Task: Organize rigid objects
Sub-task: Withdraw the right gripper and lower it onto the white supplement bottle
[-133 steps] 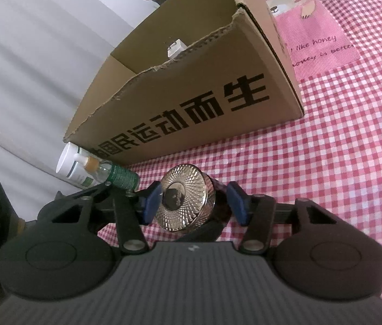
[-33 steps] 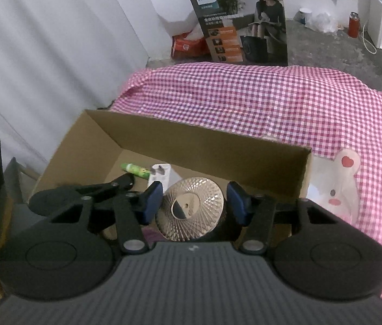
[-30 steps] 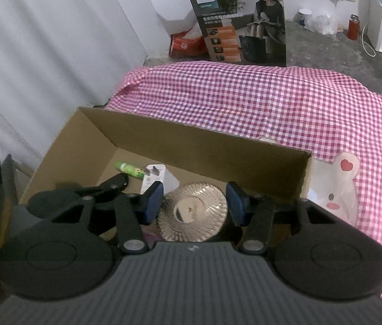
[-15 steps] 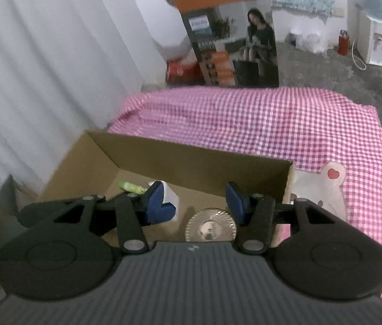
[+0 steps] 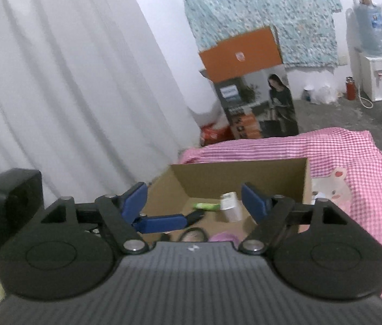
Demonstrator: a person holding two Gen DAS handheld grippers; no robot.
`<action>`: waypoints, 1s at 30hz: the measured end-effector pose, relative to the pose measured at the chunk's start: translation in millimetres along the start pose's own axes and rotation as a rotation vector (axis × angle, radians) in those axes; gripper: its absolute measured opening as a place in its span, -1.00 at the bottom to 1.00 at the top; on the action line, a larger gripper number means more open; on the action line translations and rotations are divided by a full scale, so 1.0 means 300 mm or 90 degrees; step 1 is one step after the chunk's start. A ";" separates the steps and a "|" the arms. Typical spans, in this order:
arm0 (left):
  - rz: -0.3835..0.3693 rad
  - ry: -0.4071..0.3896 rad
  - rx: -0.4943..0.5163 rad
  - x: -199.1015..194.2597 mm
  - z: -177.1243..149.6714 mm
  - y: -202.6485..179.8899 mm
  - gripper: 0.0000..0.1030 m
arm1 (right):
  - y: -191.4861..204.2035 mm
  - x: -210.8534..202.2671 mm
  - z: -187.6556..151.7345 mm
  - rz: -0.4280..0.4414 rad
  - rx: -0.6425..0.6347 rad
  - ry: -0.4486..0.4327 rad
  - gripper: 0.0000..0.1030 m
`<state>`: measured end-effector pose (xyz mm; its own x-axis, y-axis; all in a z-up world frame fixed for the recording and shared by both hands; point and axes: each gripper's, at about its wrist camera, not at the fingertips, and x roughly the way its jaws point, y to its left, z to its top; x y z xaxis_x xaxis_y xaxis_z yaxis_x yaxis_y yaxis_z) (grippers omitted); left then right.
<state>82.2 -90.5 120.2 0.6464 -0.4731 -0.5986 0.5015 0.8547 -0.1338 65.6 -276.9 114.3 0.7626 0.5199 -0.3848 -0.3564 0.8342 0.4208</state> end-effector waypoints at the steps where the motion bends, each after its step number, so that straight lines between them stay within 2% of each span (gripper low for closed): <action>1: 0.001 -0.005 0.005 -0.033 -0.020 0.006 0.74 | 0.014 -0.040 -0.018 0.006 0.006 -0.011 0.54; 6: 0.021 -0.022 0.001 -0.202 -0.144 0.077 0.75 | 0.086 -0.191 -0.109 0.044 0.022 -0.042 0.61; 11: 0.076 -0.039 -0.024 -0.311 -0.236 0.190 0.75 | 0.170 -0.205 -0.189 0.069 0.014 -0.011 0.62; 15: 0.125 -0.052 -0.050 -0.331 -0.285 0.276 0.75 | 0.242 -0.108 -0.223 0.087 0.007 0.034 0.62; 21: 0.179 -0.025 -0.065 -0.278 -0.342 0.362 0.71 | 0.338 0.088 -0.262 0.112 0.004 0.103 0.62; 25: 0.206 -0.020 -0.064 -0.253 -0.371 0.407 0.52 | 0.406 0.233 -0.277 0.102 -0.028 0.142 0.61; 28: 0.199 -0.013 -0.077 -0.227 -0.377 0.441 0.33 | 0.443 0.321 -0.291 0.091 -0.054 0.164 0.58; 30: 0.190 -0.008 -0.084 -0.213 -0.379 0.463 0.29 | 0.468 0.372 -0.304 0.077 -0.077 0.174 0.54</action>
<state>45.2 82.8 50.2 0.7617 -0.1989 -0.6167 0.2096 0.9762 -0.0560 51.4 -84.8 55.5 0.5430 0.6333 -0.5515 -0.5102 0.7704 0.3824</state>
